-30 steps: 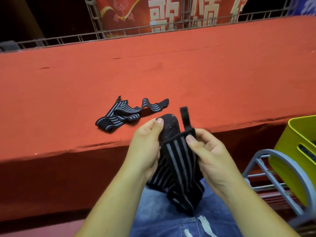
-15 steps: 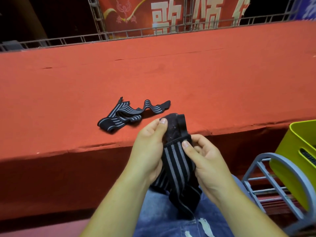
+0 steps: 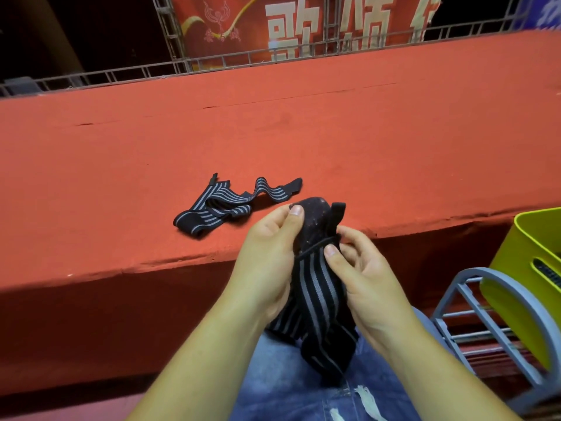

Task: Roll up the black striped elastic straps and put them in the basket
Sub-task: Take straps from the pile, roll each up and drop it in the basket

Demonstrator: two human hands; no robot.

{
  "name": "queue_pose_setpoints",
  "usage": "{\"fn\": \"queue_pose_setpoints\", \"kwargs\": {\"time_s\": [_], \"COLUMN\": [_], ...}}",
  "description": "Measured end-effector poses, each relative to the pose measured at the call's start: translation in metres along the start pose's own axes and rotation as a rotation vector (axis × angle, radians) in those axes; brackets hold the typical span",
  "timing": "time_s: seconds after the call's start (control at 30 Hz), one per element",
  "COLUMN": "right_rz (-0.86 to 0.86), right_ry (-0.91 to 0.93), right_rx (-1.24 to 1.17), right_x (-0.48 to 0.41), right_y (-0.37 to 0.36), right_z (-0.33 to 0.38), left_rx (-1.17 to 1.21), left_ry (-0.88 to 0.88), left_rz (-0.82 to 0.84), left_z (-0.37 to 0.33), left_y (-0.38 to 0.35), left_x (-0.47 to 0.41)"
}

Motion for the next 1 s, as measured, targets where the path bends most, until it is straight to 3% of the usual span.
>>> {"fn": "queue_pose_setpoints", "kwargs": {"time_s": [0.33, 0.83, 1.0], "right_rz": [-0.023, 0.079, 0.097], "right_ry": [-0.001, 0.186, 0.166], "right_rx": [0.040, 0.256, 0.308], "right_x": [0.000, 0.005, 0.005], "right_y": [0.006, -0.010, -0.010], "right_z": [0.007, 0.020, 0.015], "left_rx": [-0.390, -0.562, -0.559], "left_ry": [-0.173, -0.231, -0.206], "left_rz": [0.206, 0.030, 0.015], "left_z": [-0.007, -0.017, -0.012], "left_y": [0.004, 0.028, 0.030], "left_x": [0.005, -0.005, -0.009]}}
Point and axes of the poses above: each hand's wrist, its own x-axis away from the middle knuckle, its own y-axis out of the back of the hand, z = x × y, the point moved 10 cm from there along -x, towards the middle knuckle, and after that the axes turned 12 degrees about -z, right-handed, at the moved point
